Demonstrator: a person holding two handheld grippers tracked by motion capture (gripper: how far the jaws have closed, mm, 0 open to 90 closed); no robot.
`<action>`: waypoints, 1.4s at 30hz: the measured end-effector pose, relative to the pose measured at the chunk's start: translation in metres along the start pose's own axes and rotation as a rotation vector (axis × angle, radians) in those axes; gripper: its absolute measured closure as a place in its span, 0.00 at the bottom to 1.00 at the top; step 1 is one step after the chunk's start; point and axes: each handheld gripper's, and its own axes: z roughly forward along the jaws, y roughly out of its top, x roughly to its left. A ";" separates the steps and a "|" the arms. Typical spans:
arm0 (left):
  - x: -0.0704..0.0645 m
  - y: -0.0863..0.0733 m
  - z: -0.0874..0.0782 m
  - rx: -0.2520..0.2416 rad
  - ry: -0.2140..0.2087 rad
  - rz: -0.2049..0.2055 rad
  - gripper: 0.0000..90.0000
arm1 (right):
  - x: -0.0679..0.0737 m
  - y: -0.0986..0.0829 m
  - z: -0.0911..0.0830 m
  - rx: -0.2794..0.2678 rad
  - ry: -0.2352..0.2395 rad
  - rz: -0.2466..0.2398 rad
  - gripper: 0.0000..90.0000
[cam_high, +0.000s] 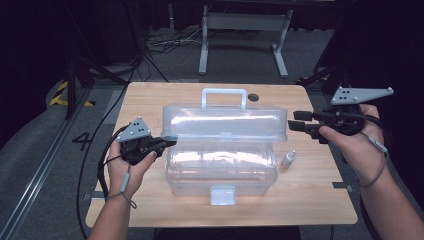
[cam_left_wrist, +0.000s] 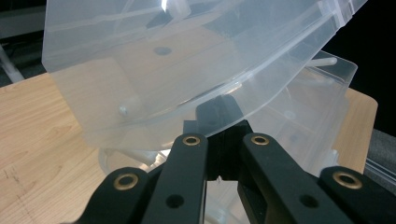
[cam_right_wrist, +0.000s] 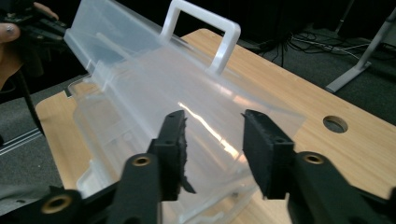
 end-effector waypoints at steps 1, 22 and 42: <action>0.000 0.000 0.000 -0.001 0.000 -0.001 1.00 | 0.002 -0.005 -0.003 -0.001 0.002 0.003 0.73; 0.001 0.002 0.001 -0.018 0.011 -0.001 1.00 | 0.021 -0.076 0.039 -0.088 0.037 0.016 1.00; 0.002 0.007 0.002 -0.032 0.038 0.017 1.00 | 0.016 -0.072 0.054 -0.186 0.007 0.051 1.00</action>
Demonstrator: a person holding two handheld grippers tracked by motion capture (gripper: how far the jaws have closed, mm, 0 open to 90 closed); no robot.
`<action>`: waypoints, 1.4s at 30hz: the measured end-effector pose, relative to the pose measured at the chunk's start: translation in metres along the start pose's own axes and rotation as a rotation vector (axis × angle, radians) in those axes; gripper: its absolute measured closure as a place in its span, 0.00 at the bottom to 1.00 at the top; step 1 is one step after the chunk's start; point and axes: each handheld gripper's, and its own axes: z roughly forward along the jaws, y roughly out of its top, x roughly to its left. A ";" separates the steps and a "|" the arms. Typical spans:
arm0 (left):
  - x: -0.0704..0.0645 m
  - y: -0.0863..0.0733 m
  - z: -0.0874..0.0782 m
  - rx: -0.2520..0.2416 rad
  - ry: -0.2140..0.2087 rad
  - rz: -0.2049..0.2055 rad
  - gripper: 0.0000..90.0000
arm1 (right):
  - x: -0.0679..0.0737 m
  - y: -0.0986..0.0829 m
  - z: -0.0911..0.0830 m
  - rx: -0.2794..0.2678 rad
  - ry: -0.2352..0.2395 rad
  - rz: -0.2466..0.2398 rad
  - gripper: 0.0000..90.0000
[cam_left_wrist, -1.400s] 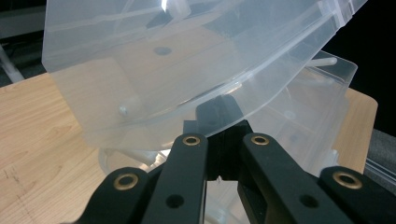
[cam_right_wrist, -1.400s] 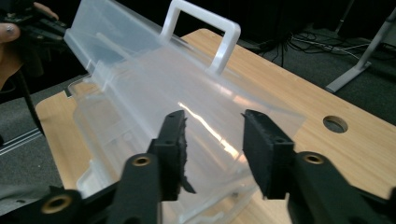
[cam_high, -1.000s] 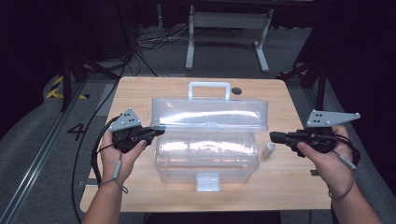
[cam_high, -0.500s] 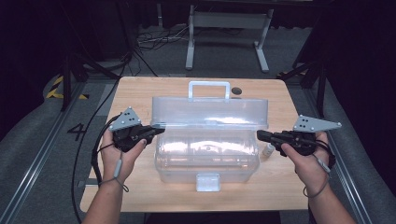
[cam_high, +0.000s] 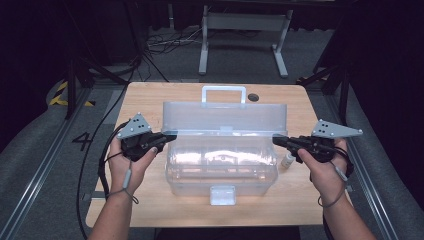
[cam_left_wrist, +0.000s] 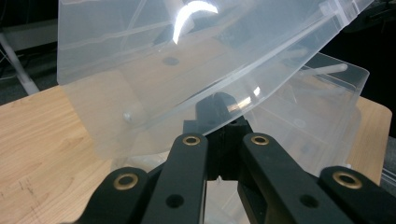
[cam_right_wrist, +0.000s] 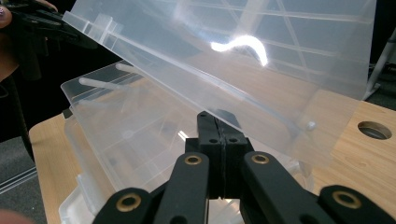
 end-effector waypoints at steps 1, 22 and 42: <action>0.000 0.000 0.000 0.001 0.002 0.001 1.00 | 0.000 0.000 0.000 -0.002 -0.002 -0.002 1.00; 0.006 0.020 0.007 0.000 0.097 0.016 1.00 | -0.009 0.020 0.011 -0.016 -0.065 -0.005 1.00; 0.017 0.035 0.016 -0.019 0.140 0.009 1.00 | -0.020 0.037 0.023 -0.018 -0.113 -0.010 1.00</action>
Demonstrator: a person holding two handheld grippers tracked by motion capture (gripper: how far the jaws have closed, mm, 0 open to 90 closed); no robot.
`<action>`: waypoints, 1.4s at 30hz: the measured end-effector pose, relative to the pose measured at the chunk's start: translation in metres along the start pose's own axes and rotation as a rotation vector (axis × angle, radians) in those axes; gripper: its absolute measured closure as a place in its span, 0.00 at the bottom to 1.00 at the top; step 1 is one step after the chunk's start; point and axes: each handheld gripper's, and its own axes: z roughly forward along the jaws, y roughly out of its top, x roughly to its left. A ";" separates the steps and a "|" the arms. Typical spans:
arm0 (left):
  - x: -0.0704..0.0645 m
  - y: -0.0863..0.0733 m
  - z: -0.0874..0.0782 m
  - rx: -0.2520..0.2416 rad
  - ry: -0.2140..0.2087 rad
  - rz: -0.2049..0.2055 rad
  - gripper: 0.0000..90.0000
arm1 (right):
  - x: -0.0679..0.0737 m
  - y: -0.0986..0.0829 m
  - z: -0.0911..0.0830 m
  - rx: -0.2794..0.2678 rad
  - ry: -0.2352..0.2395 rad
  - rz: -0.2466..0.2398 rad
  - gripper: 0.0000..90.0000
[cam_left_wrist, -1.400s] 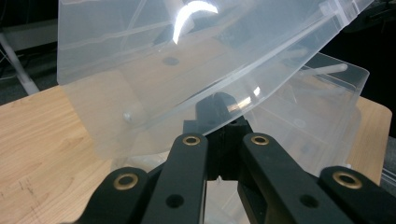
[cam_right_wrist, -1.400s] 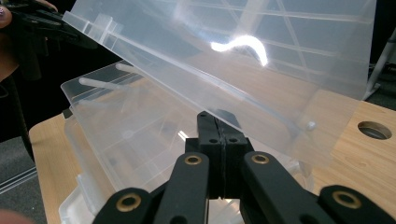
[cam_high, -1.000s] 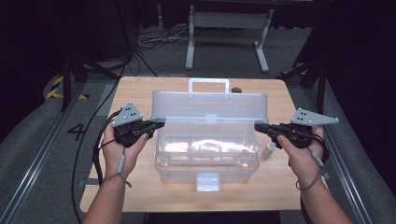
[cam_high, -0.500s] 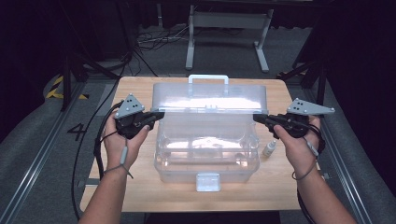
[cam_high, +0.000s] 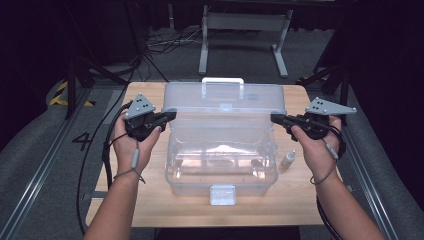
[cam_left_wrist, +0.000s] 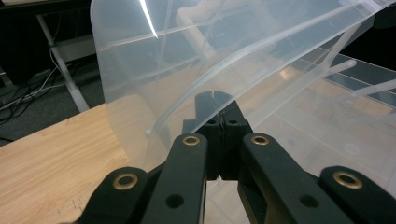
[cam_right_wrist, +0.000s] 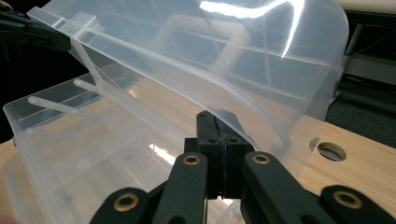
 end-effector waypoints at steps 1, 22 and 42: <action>0.000 0.001 0.001 0.000 0.003 -0.001 1.00 | -0.001 0.001 0.000 0.001 -0.002 0.001 0.99; 0.004 0.005 0.004 0.000 0.008 0.002 1.00 | 0.011 -0.005 -0.016 -0.033 -0.070 0.025 0.74; 0.007 0.003 0.003 -0.031 -0.047 0.016 1.00 | 0.021 -0.009 -0.023 -0.069 -0.359 0.020 0.57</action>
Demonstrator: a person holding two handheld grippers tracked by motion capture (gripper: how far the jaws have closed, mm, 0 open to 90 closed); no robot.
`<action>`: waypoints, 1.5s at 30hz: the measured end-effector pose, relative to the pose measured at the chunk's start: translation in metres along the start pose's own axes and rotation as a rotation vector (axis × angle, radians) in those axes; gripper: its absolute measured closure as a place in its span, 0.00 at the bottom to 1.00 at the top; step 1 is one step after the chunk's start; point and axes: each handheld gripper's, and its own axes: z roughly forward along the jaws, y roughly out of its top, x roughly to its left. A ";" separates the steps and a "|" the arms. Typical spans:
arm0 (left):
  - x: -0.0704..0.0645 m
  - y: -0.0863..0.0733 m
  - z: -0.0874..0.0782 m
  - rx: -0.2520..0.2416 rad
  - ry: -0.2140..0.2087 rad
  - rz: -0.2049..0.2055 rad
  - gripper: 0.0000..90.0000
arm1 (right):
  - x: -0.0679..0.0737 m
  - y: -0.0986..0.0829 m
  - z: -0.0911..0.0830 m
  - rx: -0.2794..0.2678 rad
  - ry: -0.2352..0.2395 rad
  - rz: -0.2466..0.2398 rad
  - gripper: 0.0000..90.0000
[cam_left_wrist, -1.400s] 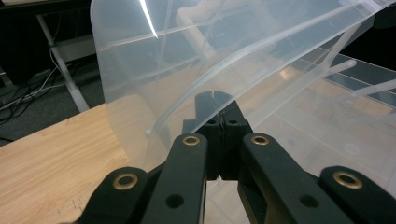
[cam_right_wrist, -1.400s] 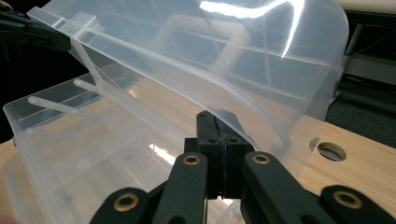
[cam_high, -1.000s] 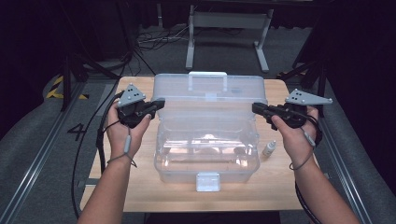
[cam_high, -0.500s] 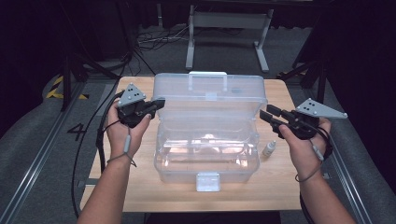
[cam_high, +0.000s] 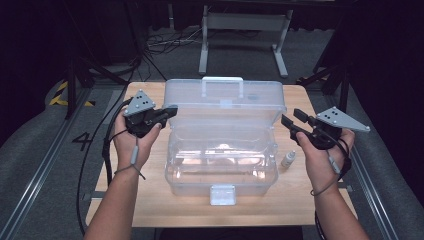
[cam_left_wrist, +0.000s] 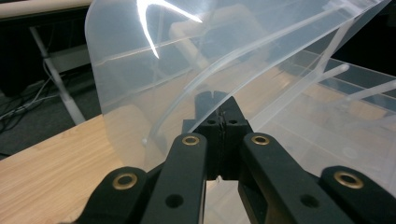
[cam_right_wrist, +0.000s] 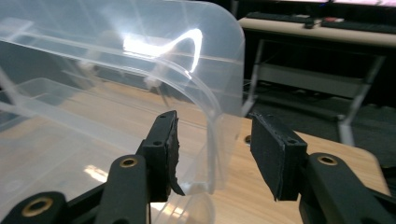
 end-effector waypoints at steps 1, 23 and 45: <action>0.001 0.000 0.000 -0.002 -0.008 -0.004 1.00 | 0.002 0.000 0.001 -0.004 -0.016 -0.005 0.56; 0.002 0.001 0.003 -0.018 -0.008 0.003 1.00 | 0.011 0.004 0.027 -0.021 -0.089 0.018 0.55; 0.003 0.000 0.004 -0.033 -0.006 0.008 1.00 | 0.014 0.005 0.040 -0.045 -0.136 0.003 0.74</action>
